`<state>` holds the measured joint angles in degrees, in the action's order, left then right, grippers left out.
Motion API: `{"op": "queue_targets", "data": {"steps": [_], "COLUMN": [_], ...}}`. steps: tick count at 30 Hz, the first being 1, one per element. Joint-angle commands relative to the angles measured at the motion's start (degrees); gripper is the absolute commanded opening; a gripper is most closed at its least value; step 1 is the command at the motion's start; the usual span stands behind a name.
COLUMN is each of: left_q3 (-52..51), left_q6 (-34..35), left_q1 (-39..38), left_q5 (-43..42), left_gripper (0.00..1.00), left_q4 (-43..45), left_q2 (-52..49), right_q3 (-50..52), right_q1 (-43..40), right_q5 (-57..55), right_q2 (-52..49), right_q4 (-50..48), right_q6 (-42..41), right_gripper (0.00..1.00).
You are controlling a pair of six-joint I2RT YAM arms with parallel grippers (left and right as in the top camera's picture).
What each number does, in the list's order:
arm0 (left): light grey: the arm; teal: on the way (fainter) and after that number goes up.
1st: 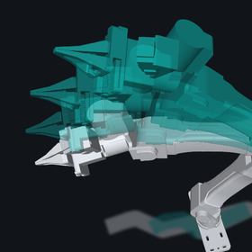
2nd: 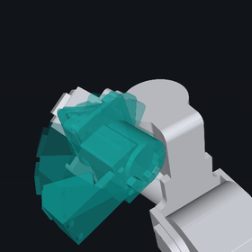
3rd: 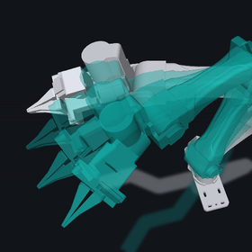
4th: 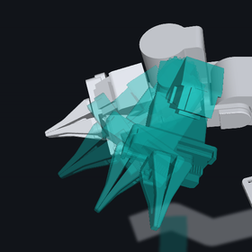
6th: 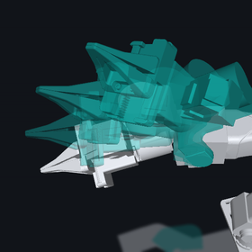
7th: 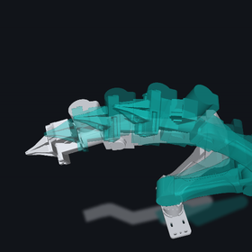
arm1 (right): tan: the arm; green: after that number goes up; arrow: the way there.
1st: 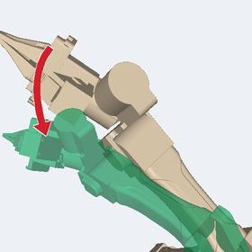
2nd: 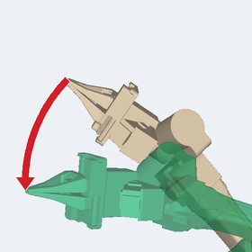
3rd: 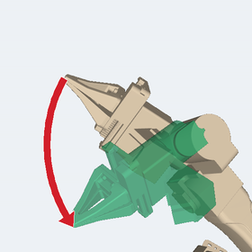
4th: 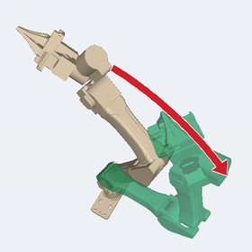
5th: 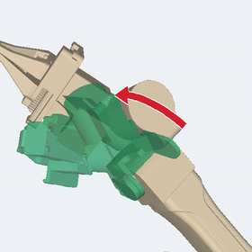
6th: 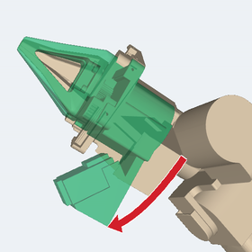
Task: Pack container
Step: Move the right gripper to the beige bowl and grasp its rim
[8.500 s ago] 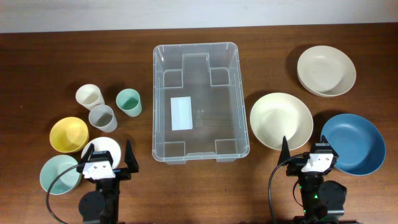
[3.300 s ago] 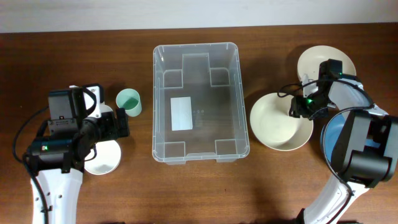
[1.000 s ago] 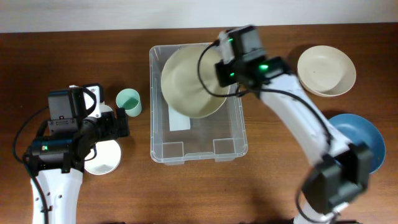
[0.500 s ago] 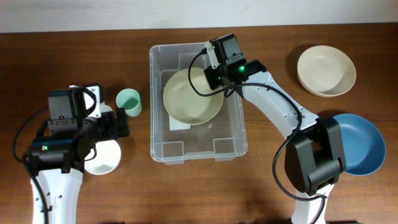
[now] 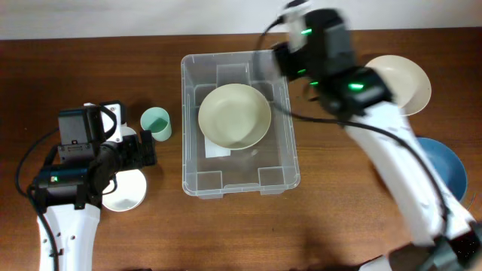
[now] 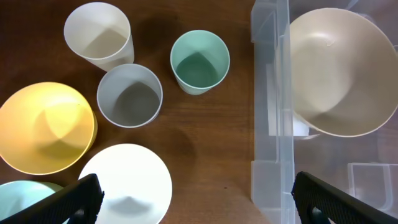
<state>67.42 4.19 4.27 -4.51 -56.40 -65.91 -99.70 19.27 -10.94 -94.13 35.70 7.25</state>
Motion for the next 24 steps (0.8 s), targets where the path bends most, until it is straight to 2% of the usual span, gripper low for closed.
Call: {"op": "queue_targets", "data": {"steps": [1,6,10,16,24], "left_q3": [1.31,1.31,1.31,1.31,1.31], "left_q6": [0.52,0.55,0.55,0.52,0.52], "left_q1": [0.13,0.13,0.13,0.13,0.13], "left_q5": [-0.63,-0.66,-0.66,-0.63,-0.63], "left_gripper": [0.99,0.99,0.99,0.99,0.99], "left_q4": [0.0,0.0,0.22,0.2,0.42], "left_q2": [0.02,0.02,0.02,0.02,0.02], "right_q3": [0.7,0.74,0.74,0.74,0.76], "right_q1": [-9.46,-19.67,-23.26,-25.49,-26.14], "right_q5": [-7.76,-7.67,-7.74,-7.74,-7.54], "right_q2": [-3.32,-12.31,-19.76,-28.17,-33.03], "right_q4": [5.55,12.22,12.98,10.4,6.56], "right_q6": [0.26,0.24,0.22,0.26,0.26], "right_gripper": [0.78,0.82,0.86,0.88,0.88]}}
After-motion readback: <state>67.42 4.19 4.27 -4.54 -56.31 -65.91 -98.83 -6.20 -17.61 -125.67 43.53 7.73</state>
